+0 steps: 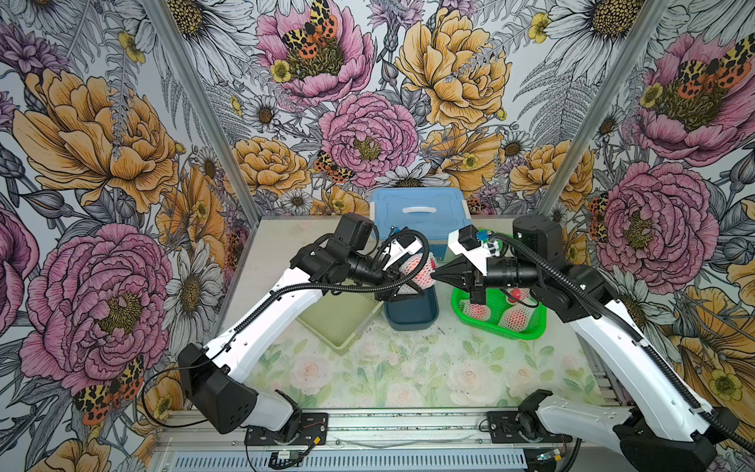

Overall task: Remove foam nets from apples
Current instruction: Remove the foam net from the apple.

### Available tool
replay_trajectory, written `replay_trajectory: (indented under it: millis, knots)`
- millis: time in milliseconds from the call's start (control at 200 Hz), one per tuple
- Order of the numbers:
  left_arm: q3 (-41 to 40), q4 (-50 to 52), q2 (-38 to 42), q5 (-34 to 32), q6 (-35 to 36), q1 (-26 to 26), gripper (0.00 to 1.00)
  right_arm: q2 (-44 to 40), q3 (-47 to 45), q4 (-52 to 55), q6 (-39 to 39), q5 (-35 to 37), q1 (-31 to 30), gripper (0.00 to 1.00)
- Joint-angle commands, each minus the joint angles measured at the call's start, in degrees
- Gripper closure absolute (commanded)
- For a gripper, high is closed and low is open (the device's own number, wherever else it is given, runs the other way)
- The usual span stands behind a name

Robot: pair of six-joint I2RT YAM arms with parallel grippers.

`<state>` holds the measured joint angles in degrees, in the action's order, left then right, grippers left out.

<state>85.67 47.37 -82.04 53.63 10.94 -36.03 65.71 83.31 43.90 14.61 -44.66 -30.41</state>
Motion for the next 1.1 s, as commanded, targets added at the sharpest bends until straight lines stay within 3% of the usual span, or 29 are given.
replay_trajectory:
  millis: [0,75,235,290,315,601,816,1091]
  knots:
    - [1.29,0.31,0.83,0.69,1.10,-0.04,0.62,0.16,1.24,-0.83,0.85,0.15,-0.08,1.00]
    - [1.41,0.18,1.05,0.71,1.26,-0.07,0.66,0.25,1.02,-0.91,0.43,0.53,-0.08,1.00]
    - [1.35,0.21,1.22,0.65,1.70,0.22,0.84,-0.34,0.22,-1.09,-0.11,1.30,0.06,0.53]
    - [1.19,0.19,1.18,0.38,1.72,0.30,0.94,-0.73,-0.07,-1.10,-0.19,2.21,0.09,0.47]
    - [1.20,0.25,1.18,0.24,1.72,0.30,1.00,-0.99,-0.27,-1.10,-0.19,2.85,0.14,0.46]
    - [0.00,0.25,2.21,-0.05,2.41,0.26,1.00,-3.90,-1.23,-3.59,-3.16,12.47,2.33,0.41]
    - [-2.25,0.18,3.46,-3.91,4.66,-1.07,1.00,-3.22,0.18,-3.43,-5.07,10.13,4.31,0.38]
    - [-3.44,0.25,4.06,-5.32,7.40,-2.22,1.00,-2.18,-0.49,-3.29,-3.47,5.23,2.24,0.36]
